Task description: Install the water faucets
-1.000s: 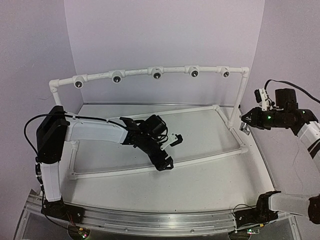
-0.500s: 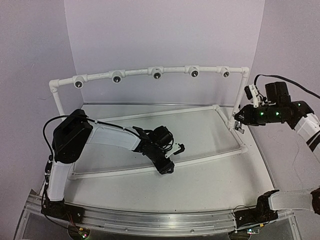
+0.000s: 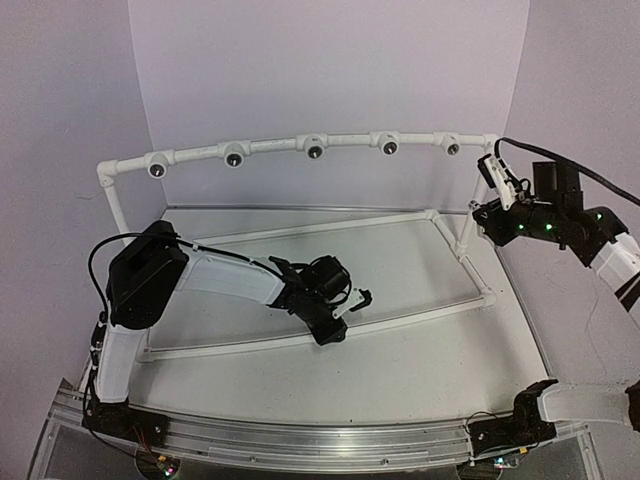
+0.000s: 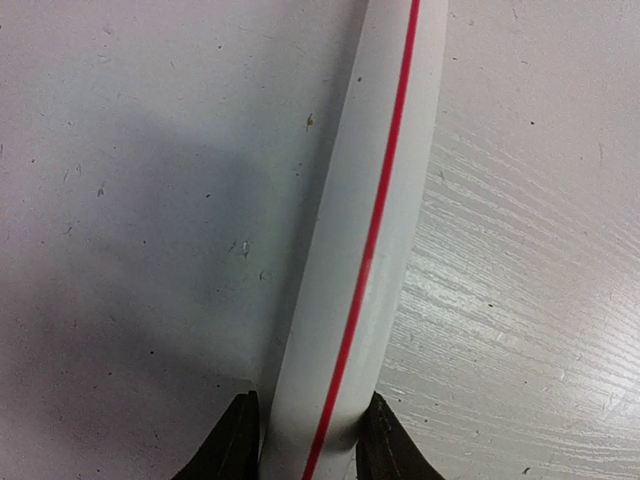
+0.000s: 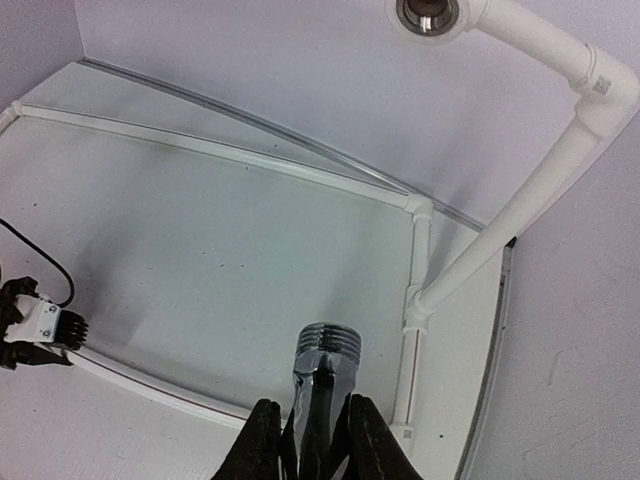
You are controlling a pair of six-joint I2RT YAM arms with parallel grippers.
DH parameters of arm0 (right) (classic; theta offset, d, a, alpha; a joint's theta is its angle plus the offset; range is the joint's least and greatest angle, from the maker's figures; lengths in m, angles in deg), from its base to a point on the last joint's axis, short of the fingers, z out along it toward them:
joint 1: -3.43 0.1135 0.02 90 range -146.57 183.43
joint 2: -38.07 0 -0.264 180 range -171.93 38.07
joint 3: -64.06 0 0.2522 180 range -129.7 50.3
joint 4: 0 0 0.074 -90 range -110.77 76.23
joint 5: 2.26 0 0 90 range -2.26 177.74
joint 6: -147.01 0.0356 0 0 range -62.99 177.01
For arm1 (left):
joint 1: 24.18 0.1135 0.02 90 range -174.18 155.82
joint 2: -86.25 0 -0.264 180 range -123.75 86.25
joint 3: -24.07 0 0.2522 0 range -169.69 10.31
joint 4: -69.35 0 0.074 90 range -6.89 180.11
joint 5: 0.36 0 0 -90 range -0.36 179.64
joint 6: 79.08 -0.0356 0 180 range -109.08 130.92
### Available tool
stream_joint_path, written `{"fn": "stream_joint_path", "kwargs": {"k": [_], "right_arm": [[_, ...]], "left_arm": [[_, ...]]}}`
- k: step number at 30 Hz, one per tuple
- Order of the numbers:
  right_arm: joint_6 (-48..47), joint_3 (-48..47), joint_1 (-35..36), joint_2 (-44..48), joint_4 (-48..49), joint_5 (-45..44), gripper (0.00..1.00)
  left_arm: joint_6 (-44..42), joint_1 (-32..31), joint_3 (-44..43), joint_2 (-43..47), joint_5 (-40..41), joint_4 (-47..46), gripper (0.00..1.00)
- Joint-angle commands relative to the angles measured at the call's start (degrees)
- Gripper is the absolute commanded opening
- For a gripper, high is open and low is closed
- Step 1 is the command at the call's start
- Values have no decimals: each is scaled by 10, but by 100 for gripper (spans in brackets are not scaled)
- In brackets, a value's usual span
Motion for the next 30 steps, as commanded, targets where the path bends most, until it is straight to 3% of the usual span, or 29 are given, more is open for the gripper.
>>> {"fn": "stream_joint_path", "kwargs": {"k": [1,8,18,30], "right_arm": [[-116,-12,36,-18,113,-96,0],[-215,40,41,-23,277,-136,0],[-187,-39,41,-90,281,-128,0],[-175,-82,41,-141,287,-145,0]], "left_arm": [[36,-7,-12,-27,-12,22,25],[90,-7,-12,-32,-8,92,8],[125,-9,-2,-26,-54,108,0],[131,-23,-16,-28,-15,118,0]]}}
